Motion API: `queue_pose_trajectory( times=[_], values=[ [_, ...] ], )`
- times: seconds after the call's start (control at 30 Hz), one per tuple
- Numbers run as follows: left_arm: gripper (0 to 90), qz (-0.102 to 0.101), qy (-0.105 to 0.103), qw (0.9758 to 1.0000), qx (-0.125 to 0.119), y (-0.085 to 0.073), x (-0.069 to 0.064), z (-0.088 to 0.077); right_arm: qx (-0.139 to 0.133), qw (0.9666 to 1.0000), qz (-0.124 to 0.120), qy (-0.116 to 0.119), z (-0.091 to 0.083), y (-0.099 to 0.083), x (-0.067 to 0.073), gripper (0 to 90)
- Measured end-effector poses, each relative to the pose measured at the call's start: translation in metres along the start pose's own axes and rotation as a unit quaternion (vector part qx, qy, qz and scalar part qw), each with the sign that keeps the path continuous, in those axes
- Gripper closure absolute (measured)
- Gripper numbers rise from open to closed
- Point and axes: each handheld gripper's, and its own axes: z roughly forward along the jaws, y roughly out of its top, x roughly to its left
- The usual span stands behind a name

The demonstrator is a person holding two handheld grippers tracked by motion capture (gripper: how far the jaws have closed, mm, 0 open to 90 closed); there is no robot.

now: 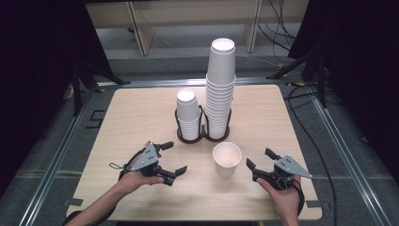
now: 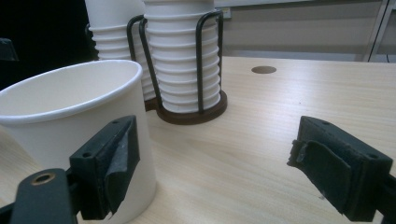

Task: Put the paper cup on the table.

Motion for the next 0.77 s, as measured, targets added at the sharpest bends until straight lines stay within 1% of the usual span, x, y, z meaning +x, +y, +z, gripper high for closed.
queue_pose_trajectory(
  times=[0.07,0.1,0.13,0.17,0.2,0.23,0.27,0.3,0.33,0.37,0.4,0.43,0.47,0.5,0.53,0.57,0.6,0.63,0.67,0.7,0.73,0.77],
  values=[
    [0.0,-0.007,0.013,0.9999,0.0,-0.004,0.004,-0.009,0.0,1.0,0.001,-0.002,0.0,0.0,0.0,14.7],
    [0.0,-0.01,0.017,0.9998,-0.002,-0.008,0.005,-0.012,-0.002,1.0,-0.003,-0.002,0.0,0.0,-0.001,14.7],
    [0.0,-0.015,0.021,0.9996,-0.008,-0.01,0.006,-0.014,-0.007,1.0,-0.004,0.001,0.001,-0.001,-0.001,14.7],
    [0.0,-0.023,0.028,0.9993,-0.009,-0.014,0.006,-0.017,-0.006,0.9999,-0.008,0.001,0.001,-0.001,-0.002,14.7],
    [0.0,-0.029,0.033,0.999,-0.005,-0.017,0.006,-0.02,-0.006,1.0,-0.005,0.002,0.002,-0.001,-0.002,14.7],
    [0.0,-0.028,0.038,0.9989,-0.002,-0.021,0.007,-0.023,-0.006,1.0,-0.001,-0.001,0.002,-0.001,-0.002,14.7],
    [0.0,-0.019,0.047,0.9987,-0.004,-0.025,0.009,-0.026,-0.001,1.0,-0.007,-0.006,0.001,-0.002,-0.002,14.7],
    [0.0,-0.027,0.052,0.9982,-0.007,-0.029,0.01,-0.029,-0.004,0.9999,-0.014,-0.005,0.002,-0.002,-0.004,14.7],
    [0.0,-0.031,0.058,0.9978,-0.008,-0.032,0.011,-0.031,0.0,1.0,-0.001,-0.004,0.002,-0.003,-0.002,14.7],
    [0.0,-0.03,0.062,0.9975,-0.01,-0.034,0.012,-0.033,0.014,0.9999,0.003,-0.005,0.0,-0.003,-0.002,14.7],
    [0.0,-0.029,0.065,0.9973,-0.017,-0.037,0.012,-0.033,-0.004,1.0,-0.003,-0.001,0.003,-0.005,-0.004,14.7],
    [0.0,-0.027,0.064,0.9974,-0.019,-0.039,0.012,-0.033,-0.002,1.0,-0.003,-0.001,0.003,-0.005,-0.005,14.7],
    [0.0,-0.026,0.069,0.9971,-0.017,-0.04,0.012,-0.035,0.004,1.0,-0.003,-0.007,0.002,-0.005,-0.005,14.7],
    [0.0,-0.024,0.076,0.9968,-0.008,-0.04,0.012,-0.037,0.002,0.9999,-0.005,-0.012,0.002,-0.006,-0.004,14.7],
    [0.0,-0.024,0.079,0.9966,-0.009,-0.041,0.012,-0.037,0.013,0.9998,0.004,-0.012,0.001,-0.007,-0.003,14.7],
    [0.0,-0.024,0.082,0.9963,-0.011,-0.043,0.013,-0.037,0.005,0.9999,0.006,-0.007,0.002,-0.007,-0.004,14.7],
    [0.0,-0.022,0.08,0.9962,-0.023,-0.044,0.013,-0.035,-0.008,1.0,0.003,-0.004,0.004,-0.009,-0.005,14.7],
    [0.0,-0.022,0.079,0.9963,-0.027,-0.045,0.013,-0.035,0.0,0.9999,-0.001,-0.015,0.002,-0.009,-0.005,14.7],
    [0.0,-0.022,0.085,0.9961,-0.009,-0.046,0.013,-0.037,0.008,0.9998,0.002,-0.018,0.002,-0.009,-0.004,14.7],
    [0.0,-0.025,0.085,0.996,-0.009,-0.046,0.013,-0.037,-0.003,0.9999,0.006,-0.016,0.004,-0.011,-0.004,14.7],
    [0.0,-0.023,0.087,0.9959,-0.01,-0.046,0.013,-0.037,0.006,0.9998,0.001,-0.018,0.003,-0.01,-0.004,14.7],
    [0.0,-0.024,0.088,0.9957,-0.011,-0.046,0.013,-0.037,-0.005,1.0,0.0,-0.008,0.005,-0.011,-0.005,14.7]
  ],
)
